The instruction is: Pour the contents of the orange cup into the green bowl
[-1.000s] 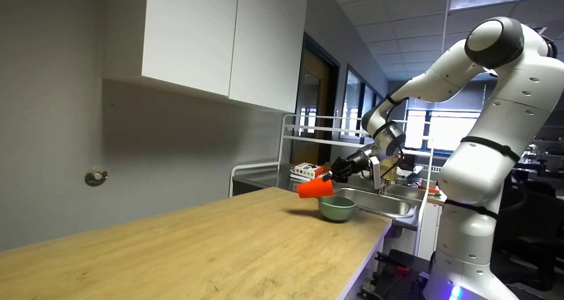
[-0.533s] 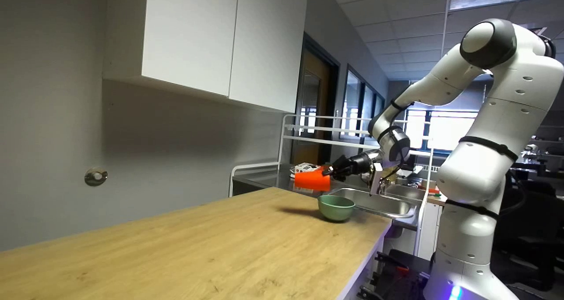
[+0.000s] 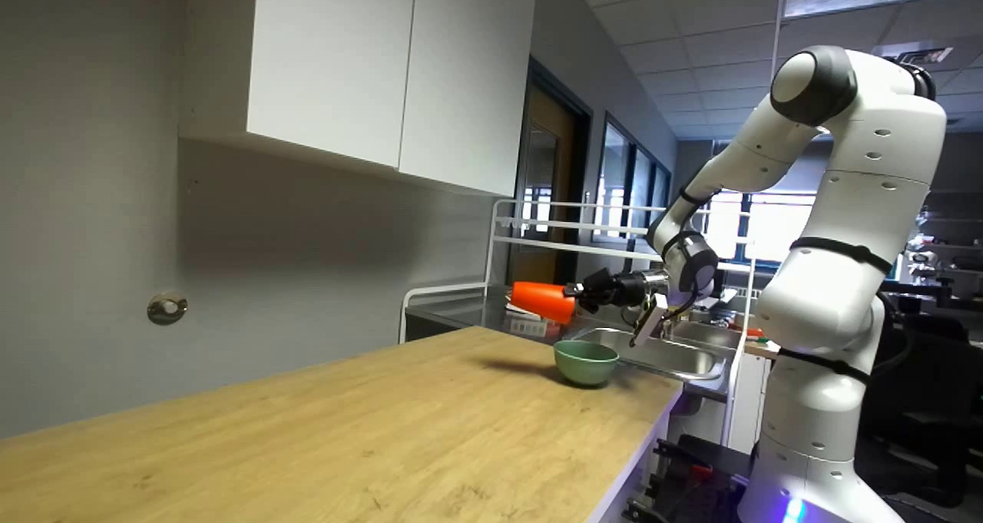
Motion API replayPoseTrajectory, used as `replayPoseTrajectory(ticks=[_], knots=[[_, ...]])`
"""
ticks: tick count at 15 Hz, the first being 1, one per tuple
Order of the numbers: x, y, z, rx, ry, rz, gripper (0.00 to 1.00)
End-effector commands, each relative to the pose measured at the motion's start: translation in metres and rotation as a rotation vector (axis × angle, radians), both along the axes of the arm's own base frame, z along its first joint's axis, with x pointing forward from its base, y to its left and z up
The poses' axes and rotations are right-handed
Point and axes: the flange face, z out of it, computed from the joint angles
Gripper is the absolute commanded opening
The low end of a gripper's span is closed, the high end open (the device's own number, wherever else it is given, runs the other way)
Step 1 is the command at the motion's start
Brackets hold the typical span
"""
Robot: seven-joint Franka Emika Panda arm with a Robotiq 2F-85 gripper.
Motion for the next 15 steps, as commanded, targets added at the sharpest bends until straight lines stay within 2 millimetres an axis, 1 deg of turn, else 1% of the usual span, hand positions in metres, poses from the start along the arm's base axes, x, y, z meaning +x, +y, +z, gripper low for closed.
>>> replayPoseTrajectory(ticks=[1, 5, 9, 12, 15], knots=[[0.012, -0.012, -0.014, 0.016, -0.08, 0.016, 0.01], [0.019, -0.018, -0.041, 0.028, -0.112, 0.035, 0.01], [0.021, -0.026, -0.064, 0.049, -0.127, 0.042, 0.01], [0.02, -0.036, -0.073, 0.061, -0.154, 0.039, 0.01], [0.018, -0.044, -0.077, 0.071, -0.191, 0.039, 0.01]])
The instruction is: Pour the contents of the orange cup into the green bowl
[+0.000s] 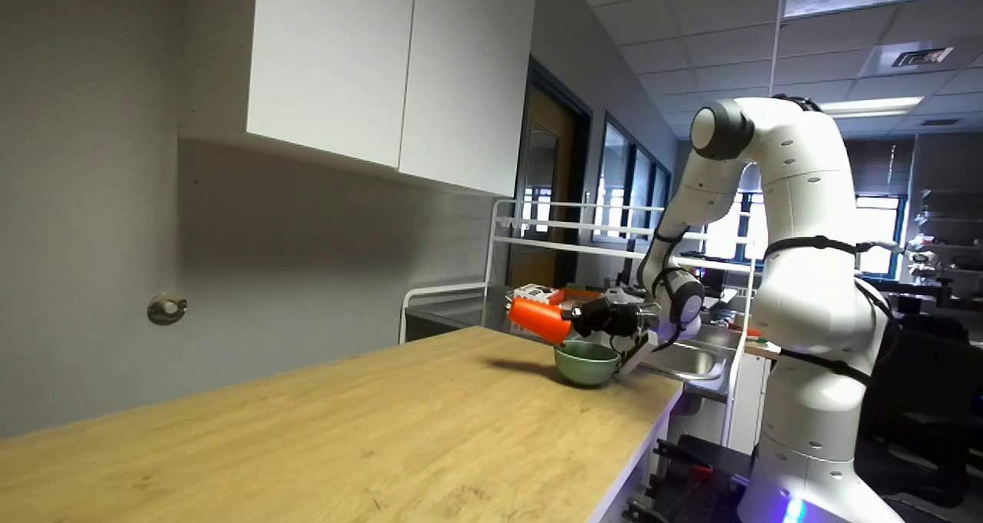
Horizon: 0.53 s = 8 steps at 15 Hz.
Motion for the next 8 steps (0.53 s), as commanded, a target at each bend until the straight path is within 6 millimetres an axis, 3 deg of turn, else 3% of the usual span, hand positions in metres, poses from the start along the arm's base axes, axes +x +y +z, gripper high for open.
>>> replayPoseTrajectory(ticks=[1, 8], knots=[[0.0038, -0.0153, -0.0006, 0.012, -0.074, -0.004, 0.01], [0.0071, -0.0251, -0.0065, 0.049, -0.185, 0.004, 0.01]])
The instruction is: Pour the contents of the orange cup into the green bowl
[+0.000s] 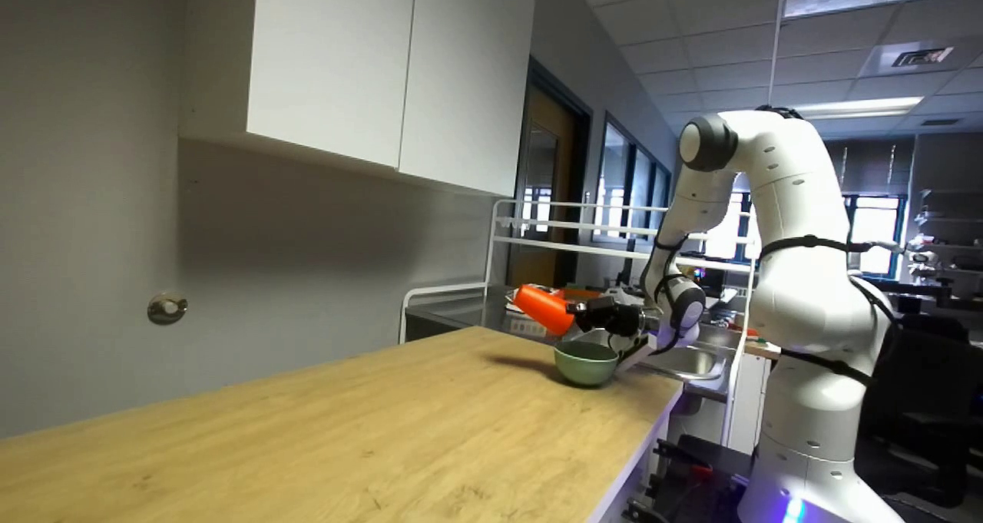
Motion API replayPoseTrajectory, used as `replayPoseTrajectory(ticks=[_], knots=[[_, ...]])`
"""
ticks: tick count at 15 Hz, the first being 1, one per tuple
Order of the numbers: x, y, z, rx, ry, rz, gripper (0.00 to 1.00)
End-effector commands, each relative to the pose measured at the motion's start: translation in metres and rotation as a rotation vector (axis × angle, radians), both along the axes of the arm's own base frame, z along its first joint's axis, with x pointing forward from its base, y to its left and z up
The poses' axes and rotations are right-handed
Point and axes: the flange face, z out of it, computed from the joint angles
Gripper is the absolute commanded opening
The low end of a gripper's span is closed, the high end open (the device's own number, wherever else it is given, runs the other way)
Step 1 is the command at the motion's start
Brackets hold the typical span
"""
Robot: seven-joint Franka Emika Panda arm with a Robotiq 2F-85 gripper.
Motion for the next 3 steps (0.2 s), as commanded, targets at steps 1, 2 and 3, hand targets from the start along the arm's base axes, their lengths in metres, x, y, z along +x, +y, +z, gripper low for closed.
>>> replayPoseTrajectory(ticks=[1, 2, 3], knots=[[0.0063, -0.008, -0.0026, 0.001, -0.056, 0.001, 0.01], [0.0059, -0.0079, -0.0034, -0.008, -0.053, 0.001, 0.01], [0.0055, -0.0077, -0.0046, -0.025, -0.036, 0.0, 0.01]])
